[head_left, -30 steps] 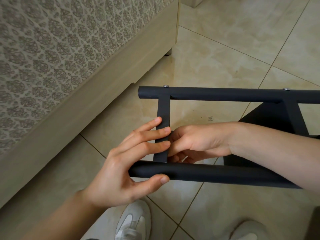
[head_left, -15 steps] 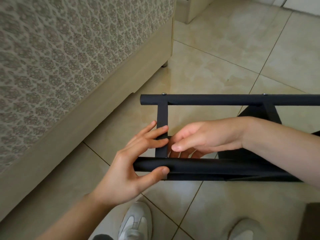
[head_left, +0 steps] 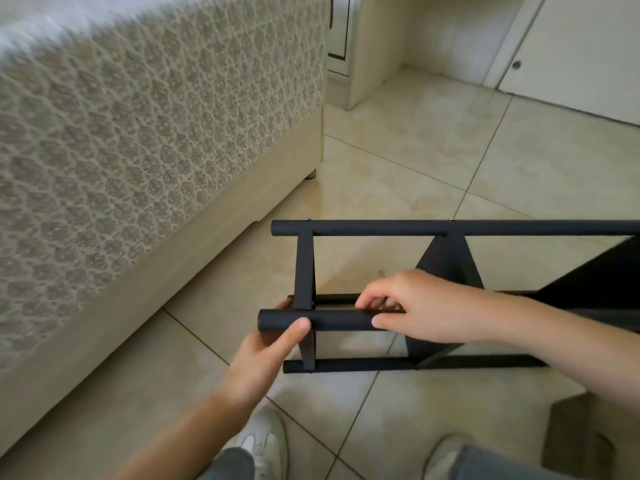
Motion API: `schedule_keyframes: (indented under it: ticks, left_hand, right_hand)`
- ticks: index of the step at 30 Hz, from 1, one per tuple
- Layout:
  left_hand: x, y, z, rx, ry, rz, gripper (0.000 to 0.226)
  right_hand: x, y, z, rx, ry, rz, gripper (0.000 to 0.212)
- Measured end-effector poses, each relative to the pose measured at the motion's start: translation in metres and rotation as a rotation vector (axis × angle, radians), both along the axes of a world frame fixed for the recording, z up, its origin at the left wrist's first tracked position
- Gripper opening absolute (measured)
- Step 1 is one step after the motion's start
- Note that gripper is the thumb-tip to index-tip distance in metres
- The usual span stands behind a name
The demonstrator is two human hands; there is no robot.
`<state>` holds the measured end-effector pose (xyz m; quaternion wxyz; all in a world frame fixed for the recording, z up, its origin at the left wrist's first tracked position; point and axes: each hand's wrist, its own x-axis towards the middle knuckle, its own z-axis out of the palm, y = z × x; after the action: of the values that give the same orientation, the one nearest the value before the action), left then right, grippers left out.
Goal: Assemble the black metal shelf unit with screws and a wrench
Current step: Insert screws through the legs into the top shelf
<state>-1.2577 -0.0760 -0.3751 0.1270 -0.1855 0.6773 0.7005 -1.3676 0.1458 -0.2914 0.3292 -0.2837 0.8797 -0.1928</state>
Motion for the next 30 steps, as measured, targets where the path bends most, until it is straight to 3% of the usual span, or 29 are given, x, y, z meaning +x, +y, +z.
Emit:
schedule_keyframes:
  ticks: [8,13,16,22,27,30]
  left_hand:
    - [-0.002,0.005,0.014,0.051,0.002,-0.041,0.105]
    - [-0.005,0.003,0.011,0.099,0.003,-0.017,0.088]
    - [-0.008,0.000,0.015,0.092,0.010,-0.007,0.066]
    - [-0.030,-0.005,0.044,-0.010,0.122,0.039,0.100]
    - [-0.053,0.000,0.081,-0.082,0.141,0.064,0.035]
    - [-0.068,0.004,0.105,-0.102,0.220,0.111,0.043]
  right_hand:
    - [0.013,0.014,0.010,0.072,0.211,0.029,0.036]
    - [0.011,0.015,0.012,0.078,0.247,0.028,0.027]
    - [0.011,0.017,0.015,0.099,0.269,0.006,0.023]
    - [-0.002,0.019,0.040,0.082,0.329,-0.082,0.030]
    - [-0.013,0.023,0.067,0.072,0.393,-0.100,0.031]
    - [-0.018,0.027,0.081,0.023,0.438,-0.137,0.027]
